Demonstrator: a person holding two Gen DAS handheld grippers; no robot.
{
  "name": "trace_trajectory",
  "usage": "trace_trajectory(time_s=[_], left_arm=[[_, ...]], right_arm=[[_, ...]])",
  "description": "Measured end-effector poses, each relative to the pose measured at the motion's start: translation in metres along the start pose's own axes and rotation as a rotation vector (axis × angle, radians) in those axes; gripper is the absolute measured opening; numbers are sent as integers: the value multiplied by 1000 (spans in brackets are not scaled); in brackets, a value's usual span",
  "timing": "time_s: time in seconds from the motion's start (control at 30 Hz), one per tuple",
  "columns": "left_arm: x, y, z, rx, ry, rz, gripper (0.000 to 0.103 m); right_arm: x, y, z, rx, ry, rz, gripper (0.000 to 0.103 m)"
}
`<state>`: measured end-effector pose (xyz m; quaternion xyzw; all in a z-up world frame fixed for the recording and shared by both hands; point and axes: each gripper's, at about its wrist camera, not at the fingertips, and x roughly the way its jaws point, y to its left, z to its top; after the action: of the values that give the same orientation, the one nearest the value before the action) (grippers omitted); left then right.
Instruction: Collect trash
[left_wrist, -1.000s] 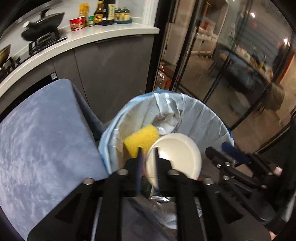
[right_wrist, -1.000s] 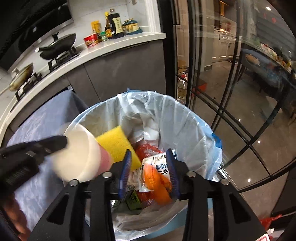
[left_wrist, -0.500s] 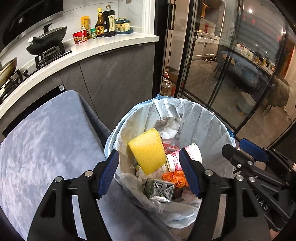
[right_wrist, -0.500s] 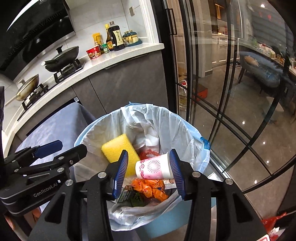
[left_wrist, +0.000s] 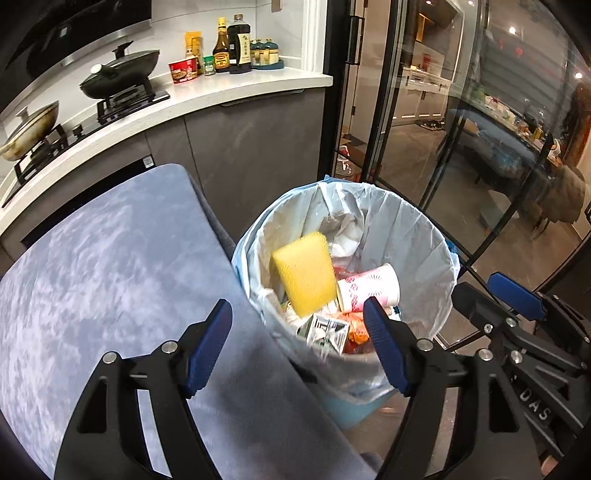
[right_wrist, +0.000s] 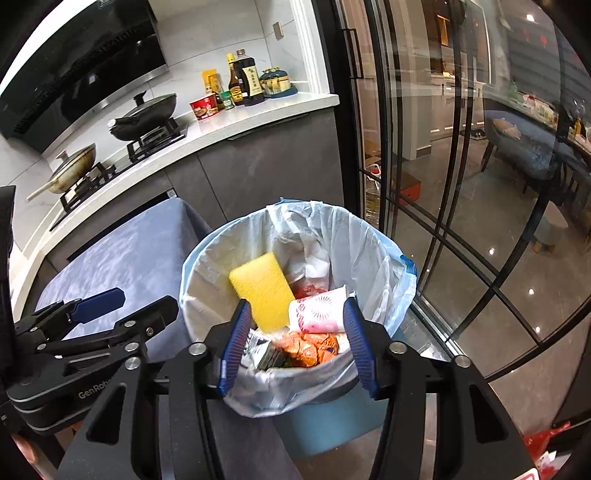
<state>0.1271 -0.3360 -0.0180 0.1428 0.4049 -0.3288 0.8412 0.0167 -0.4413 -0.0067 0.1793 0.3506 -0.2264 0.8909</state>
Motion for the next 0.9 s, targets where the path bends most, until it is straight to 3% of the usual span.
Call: trace_trajectory(time_s=[0.2,0.4,0.9], left_arm=[[-17,5,-15,-26,0,38,70],[-33,11,-32,-51,1,74,78],[-48,11,-64,-72,18,137,87]], right_arm=[[-16,10,-9,-30,-4,-10,64],[-29,14,-20,-42,-2,-34,75],[-47,15,-47,-75,21,-80,85]])
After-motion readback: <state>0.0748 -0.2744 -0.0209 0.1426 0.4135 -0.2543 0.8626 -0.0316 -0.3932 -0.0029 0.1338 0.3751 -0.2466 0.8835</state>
